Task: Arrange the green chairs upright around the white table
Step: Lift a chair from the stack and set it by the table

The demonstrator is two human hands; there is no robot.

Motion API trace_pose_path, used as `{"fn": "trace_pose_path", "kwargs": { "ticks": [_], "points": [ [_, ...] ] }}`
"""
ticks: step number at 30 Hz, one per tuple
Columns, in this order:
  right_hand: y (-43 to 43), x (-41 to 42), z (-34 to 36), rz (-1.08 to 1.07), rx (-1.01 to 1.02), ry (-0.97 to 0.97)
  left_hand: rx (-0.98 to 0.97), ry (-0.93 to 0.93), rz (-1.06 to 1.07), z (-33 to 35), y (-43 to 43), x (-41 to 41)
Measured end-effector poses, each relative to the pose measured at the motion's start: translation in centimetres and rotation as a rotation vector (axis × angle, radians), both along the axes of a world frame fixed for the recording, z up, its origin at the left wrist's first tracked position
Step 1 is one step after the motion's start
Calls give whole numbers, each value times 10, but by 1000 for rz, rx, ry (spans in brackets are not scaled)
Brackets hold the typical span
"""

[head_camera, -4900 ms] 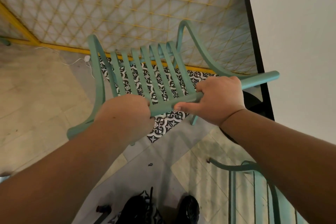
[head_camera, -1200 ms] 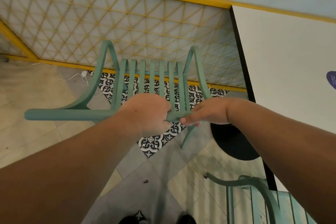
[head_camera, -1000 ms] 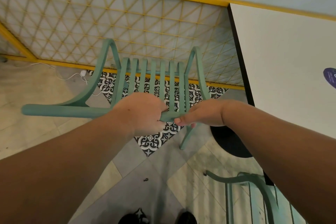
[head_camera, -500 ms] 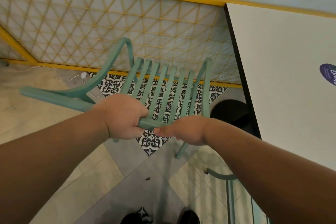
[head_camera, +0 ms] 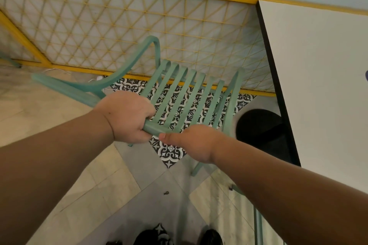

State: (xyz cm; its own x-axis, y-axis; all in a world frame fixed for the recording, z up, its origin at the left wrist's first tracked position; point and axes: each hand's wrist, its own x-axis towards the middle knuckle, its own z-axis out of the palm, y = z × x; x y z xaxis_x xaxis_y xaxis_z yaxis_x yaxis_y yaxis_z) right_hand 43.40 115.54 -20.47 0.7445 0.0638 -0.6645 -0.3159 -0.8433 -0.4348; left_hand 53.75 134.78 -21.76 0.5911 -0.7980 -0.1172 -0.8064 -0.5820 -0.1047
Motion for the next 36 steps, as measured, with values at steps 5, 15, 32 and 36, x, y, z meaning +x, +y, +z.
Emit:
{"fn": "trace_pose_path", "kwargs": {
  "ticks": [5,15,32,36],
  "points": [
    [1,-4,4,-82,-55,-96,-140,-33,28,1,2,-6],
    [1,-4,2,-95,-85,-152,-1136,107,1456,6,-7,-36],
    [-6,-2,32,4,203,-310,-1090,300,1670,8,-6,4],
    [10,12,28,304,100,-344,-1069,294,1658,8,-3,7]
  ]
}}
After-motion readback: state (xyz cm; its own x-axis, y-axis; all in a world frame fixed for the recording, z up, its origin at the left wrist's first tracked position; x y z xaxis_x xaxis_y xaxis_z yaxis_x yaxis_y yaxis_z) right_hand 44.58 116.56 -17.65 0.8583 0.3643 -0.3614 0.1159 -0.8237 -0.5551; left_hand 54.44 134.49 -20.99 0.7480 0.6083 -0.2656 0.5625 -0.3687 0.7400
